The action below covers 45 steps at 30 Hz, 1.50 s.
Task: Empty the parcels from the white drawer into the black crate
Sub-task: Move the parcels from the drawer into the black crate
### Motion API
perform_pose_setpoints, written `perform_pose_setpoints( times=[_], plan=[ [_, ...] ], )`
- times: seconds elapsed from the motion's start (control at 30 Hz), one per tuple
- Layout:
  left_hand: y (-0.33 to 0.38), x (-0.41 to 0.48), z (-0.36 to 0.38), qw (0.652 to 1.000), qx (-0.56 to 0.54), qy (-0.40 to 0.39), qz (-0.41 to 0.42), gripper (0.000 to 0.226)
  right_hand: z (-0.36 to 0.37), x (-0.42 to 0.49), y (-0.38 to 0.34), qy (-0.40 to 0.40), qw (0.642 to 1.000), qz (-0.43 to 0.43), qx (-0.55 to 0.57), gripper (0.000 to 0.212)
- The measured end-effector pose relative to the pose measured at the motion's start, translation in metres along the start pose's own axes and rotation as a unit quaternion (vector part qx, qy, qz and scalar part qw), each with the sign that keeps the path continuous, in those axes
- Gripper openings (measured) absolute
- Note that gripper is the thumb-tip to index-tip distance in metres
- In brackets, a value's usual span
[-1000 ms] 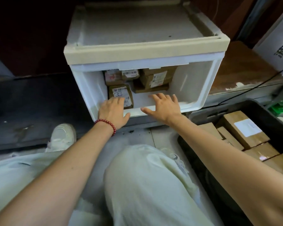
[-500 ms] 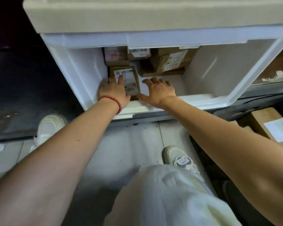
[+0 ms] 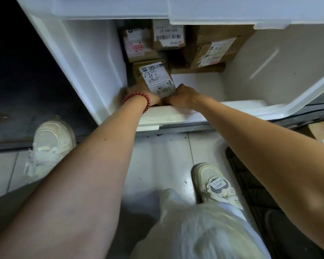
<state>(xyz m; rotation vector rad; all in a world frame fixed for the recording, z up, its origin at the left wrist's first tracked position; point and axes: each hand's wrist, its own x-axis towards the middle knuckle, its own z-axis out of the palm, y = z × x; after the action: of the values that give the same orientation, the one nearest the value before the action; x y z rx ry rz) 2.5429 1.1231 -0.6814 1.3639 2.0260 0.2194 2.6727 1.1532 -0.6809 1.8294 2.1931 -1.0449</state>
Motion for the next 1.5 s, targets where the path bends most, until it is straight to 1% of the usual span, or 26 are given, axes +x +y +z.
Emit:
perform_pose_setpoints(
  times=[0.07, 0.1, 0.2, 0.23, 0.27, 0.33, 0.37, 0.43, 0.5, 0.57, 0.63, 0.7, 0.73, 0.77, 0.83, 0.93, 1.03, 1.1, 1.2, 1.27, 1.33, 1.4, 1.47, 1.5],
  plan=[
    [0.003, 0.002, 0.0, 0.997, -0.08, 0.002, -0.016, 0.048, 0.001, 0.004, 0.005, 0.034, 0.997, 0.014, 0.066, 0.064],
    [0.003, 0.004, -0.001, 0.992, -0.122, 0.011, -0.025, 0.052, 0.001, 0.005, 0.006, 0.061, 0.993, 0.012, 0.103, 0.064],
    [0.008, 0.001, -0.007, 0.971, -0.221, 0.082, -0.038, 0.08, -0.002, 0.003, 0.008, 0.124, 0.97, -0.018, 0.21, 0.051],
    [0.012, -0.001, -0.009, 0.964, -0.243, 0.1, -0.027, 0.084, -0.004, -0.002, 0.007, 0.137, 0.962, -0.02, 0.234, 0.05],
    [0.018, -0.005, -0.011, 0.961, -0.257, 0.105, -0.018, 0.084, -0.004, -0.004, 0.008, 0.157, 0.954, -0.022, 0.255, 0.055],
    [0.028, -0.015, -0.017, 0.959, -0.262, 0.108, -0.004, 0.08, -0.004, -0.01, 0.009, 0.189, 0.937, -0.005, 0.293, 0.072],
    [0.031, -0.019, -0.02, 0.96, -0.258, 0.11, 0.0, 0.08, -0.004, -0.017, 0.009, 0.199, 0.929, 0.003, 0.313, 0.072],
    [0.034, -0.029, -0.027, 0.96, -0.25, 0.123, 0.013, 0.082, -0.007, -0.029, 0.011, 0.208, 0.91, -0.008, 0.358, 0.062],
    [0.035, -0.045, -0.033, 0.96, -0.252, 0.12, 0.031, 0.087, -0.011, -0.045, 0.014, 0.201, 0.892, -0.034, 0.404, 0.056],
    [0.036, -0.057, -0.033, 0.954, -0.274, 0.116, 0.035, 0.113, -0.014, -0.065, 0.013, 0.193, 0.879, -0.054, 0.432, 0.044],
    [0.033, -0.061, -0.029, 0.946, -0.302, 0.119, 0.017, 0.135, -0.016, -0.086, 0.01, 0.188, 0.868, -0.063, 0.454, 0.036],
    [0.034, -0.08, -0.028, 0.944, -0.31, 0.112, -0.008, 0.145, -0.015, -0.109, 0.01, 0.189, 0.857, -0.073, 0.473, 0.03],
    [0.037, -0.094, -0.029, 0.947, -0.305, 0.104, -0.013, 0.145, -0.015, -0.12, 0.011, 0.188, 0.848, -0.075, 0.49, 0.027],
    [0.04, -0.106, -0.029, 0.95, -0.295, 0.099, -0.012, 0.141, -0.014, -0.131, 0.013, 0.187, 0.835, -0.074, 0.513, 0.022],
    [0.045, -0.126, -0.026, 0.954, -0.282, 0.1, 0.006, 0.124, -0.013, -0.154, 0.018, 0.188, 0.803, -0.069, 0.561, 0.017],
    [0.052, -0.149, -0.022, 0.954, -0.28, 0.103, 0.036, 0.102, -0.007, -0.186, 0.024, 0.206, 0.765, -0.068, 0.606, 0.018],
    [0.055, -0.17, -0.022, 0.958, -0.259, 0.112, 0.057, 0.067, -0.002, -0.218, 0.03, 0.213, 0.744, -0.073, 0.629, 0.013],
    [0.057, -0.183, -0.017, 0.958, -0.247, 0.121, 0.075, 0.055, 0.0, -0.238, 0.036, 0.213, 0.737, -0.072, 0.637, 0.012],
    [0.06, -0.201, -0.007, 0.953, -0.266, 0.118, 0.084, 0.049, 0.006, -0.258, 0.053, 0.208, 0.729, -0.063, 0.649, 0.015],
    [0.061, -0.208, -0.006, 0.951, -0.28, 0.09, 0.091, 0.049, 0.006, -0.27, 0.063, 0.184, 0.713, -0.06, 0.674, 0.019],
    [0.064, -0.21, -0.006, 0.95, -0.285, 0.059, 0.112, 0.052, 0.005, -0.279, 0.073, 0.164, 0.685, -0.049, 0.708, 0.026],
    [0.067, -0.209, -0.005, 0.944, -0.298, 0.023, 0.136, 0.052, 0.003, -0.28, 0.082, 0.166, 0.657, -0.037, 0.734, 0.03],
    [0.071, -0.21, -0.002, 0.939, -0.295, -0.013, 0.175, 0.046, 0.0, -0.279, 0.089, 0.17, 0.645, -0.029, 0.745, 0.038],
    [0.073, -0.211, -0.001, 0.937, -0.288, -0.029, 0.196, 0.042, -0.002, -0.28, 0.093, 0.17, 0.646, -0.025, 0.743, 0.045]
  ],
)
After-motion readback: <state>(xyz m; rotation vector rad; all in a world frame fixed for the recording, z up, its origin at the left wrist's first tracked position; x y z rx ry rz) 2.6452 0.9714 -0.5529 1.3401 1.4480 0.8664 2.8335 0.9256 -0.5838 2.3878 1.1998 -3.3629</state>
